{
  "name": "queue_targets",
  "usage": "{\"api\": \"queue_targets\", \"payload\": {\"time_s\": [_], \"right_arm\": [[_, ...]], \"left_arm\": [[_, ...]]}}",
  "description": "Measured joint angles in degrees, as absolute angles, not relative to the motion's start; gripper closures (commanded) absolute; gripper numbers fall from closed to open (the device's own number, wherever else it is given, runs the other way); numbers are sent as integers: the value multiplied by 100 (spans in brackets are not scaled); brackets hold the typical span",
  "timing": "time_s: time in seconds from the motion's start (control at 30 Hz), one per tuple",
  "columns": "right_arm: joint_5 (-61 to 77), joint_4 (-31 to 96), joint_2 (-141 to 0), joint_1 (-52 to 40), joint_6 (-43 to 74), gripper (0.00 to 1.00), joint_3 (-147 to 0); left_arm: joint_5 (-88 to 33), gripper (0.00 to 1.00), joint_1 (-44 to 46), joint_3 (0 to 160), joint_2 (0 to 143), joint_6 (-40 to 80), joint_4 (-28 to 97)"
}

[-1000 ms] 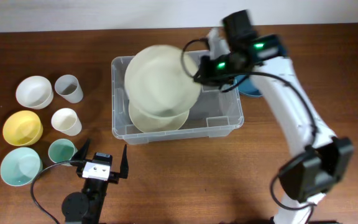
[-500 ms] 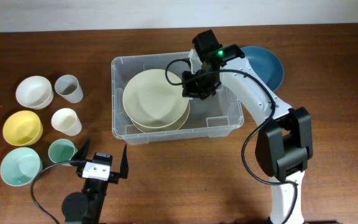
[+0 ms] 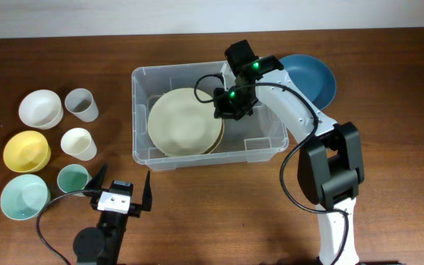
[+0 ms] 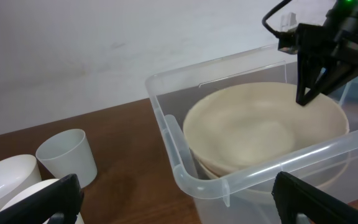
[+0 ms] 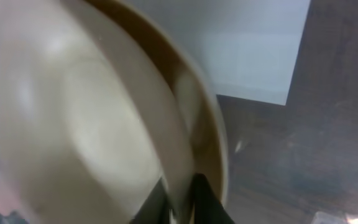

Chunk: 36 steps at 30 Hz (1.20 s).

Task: Pack container
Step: 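Lift the cream bowl and stack it onto the bowl in the bin, then release the cream bowl and raise the right gripper out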

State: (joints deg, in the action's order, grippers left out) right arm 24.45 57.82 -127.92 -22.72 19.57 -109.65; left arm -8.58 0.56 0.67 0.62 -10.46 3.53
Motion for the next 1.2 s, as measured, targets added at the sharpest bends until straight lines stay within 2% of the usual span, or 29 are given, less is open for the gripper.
{"api": "queue_targets", "payload": {"time_s": [0.1,0.2,0.33,0.43,0.5,0.57,0.63,0.67,1.2], "right_arm": [[2458,5778,-12792,-2272,1946,63,-10965],[2467,5776,-12792,-2276,1933,57,-10965],[2469,5776,-12792,-2292,1909,44,-10965],[2467,5776,-12792,-2298,1883,44,-10965],[2467,5776,-12792,-2298,1879,50,-10965],[2467,5776,-12792,-2298,1855,77,-10965],[2464,5780,-12792,-2298,1824,92,-10971],[2427,5793,-12792,-2298,1822,94,-10971],[1986,6425,-12790,-2318,1796,96,-11721]], "left_arm": [[-858,0,56,67,62,-1046,355],[-858,0,56,67,62,-1044,353],[-858,0,56,67,62,-1044,353],[-858,0,56,67,62,-1044,353],[-858,0,56,67,62,-1046,353],[-858,0,56,67,62,-1044,353],[-858,0,56,67,62,-1046,353],[-858,0,56,67,62,-1046,355],[-858,0,56,67,62,-1046,353]]}}
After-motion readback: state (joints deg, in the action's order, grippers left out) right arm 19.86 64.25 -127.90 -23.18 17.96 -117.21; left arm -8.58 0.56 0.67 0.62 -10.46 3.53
